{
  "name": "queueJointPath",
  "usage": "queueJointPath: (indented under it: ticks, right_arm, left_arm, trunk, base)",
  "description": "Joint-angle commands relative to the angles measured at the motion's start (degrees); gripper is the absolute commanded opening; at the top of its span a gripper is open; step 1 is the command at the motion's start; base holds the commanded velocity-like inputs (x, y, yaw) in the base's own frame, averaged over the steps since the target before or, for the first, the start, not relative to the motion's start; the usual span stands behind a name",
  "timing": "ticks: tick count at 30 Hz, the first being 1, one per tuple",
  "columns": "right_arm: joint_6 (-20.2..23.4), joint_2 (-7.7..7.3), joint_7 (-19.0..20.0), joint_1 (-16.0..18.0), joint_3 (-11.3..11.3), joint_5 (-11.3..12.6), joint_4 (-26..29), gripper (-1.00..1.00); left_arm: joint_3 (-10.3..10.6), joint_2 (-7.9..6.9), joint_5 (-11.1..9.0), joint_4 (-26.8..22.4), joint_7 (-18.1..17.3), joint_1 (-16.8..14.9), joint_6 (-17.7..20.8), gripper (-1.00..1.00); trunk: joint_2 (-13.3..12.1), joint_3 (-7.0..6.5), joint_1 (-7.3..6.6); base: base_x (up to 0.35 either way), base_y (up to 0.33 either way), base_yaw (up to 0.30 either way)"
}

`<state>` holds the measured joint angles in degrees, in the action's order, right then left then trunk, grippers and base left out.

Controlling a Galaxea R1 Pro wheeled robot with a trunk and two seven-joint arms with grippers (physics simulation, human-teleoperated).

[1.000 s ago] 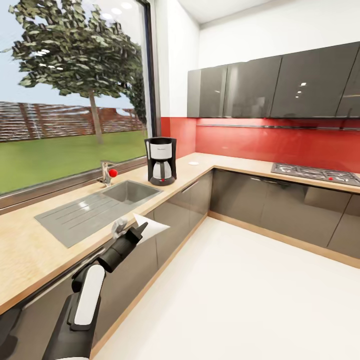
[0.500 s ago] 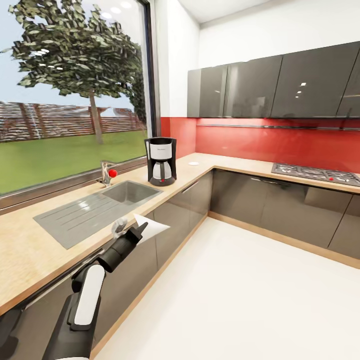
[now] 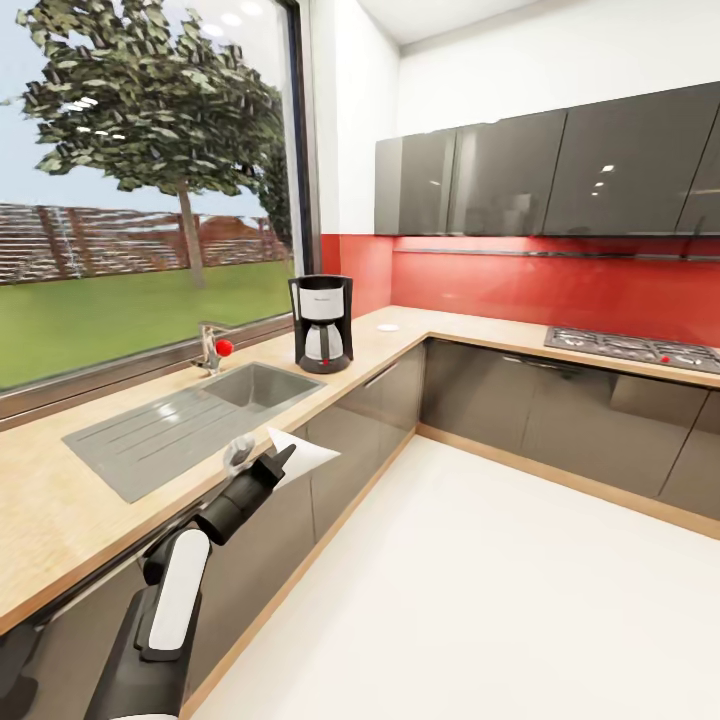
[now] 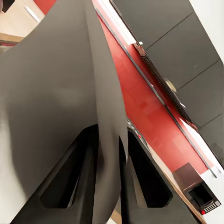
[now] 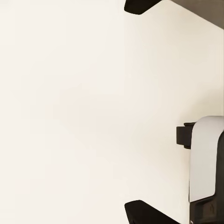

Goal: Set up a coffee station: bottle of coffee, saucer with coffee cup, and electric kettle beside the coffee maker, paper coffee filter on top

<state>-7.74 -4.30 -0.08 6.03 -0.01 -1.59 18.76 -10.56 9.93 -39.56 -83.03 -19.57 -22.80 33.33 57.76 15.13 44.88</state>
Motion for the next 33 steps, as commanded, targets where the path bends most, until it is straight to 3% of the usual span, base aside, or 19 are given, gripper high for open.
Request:
queueJointPath:
  ticks: [1, 33]
  right_arm:
    - [-0.17, -0.01, -0.01, 0.04, -0.01, -0.16, -0.04, 1.00]
    - [-0.17, -0.01, -0.01, 0.04, -0.01, -0.16, -0.04, 1.00]
  left_arm:
    - [-0.17, 0.07, -0.08, -0.02, -0.03, -0.05, 0.42, -1.00]
    - [-0.14, 0.07, -0.08, -0.02, -0.03, -0.05, 0.42, -1.00]
  trunk:
    - [0.05, 0.07, 0.01]
    - [0.05, 0.07, 0.01]
  base:
    - [0.015, 0.000, 0.000]
    - [0.042, 0.000, 0.000]
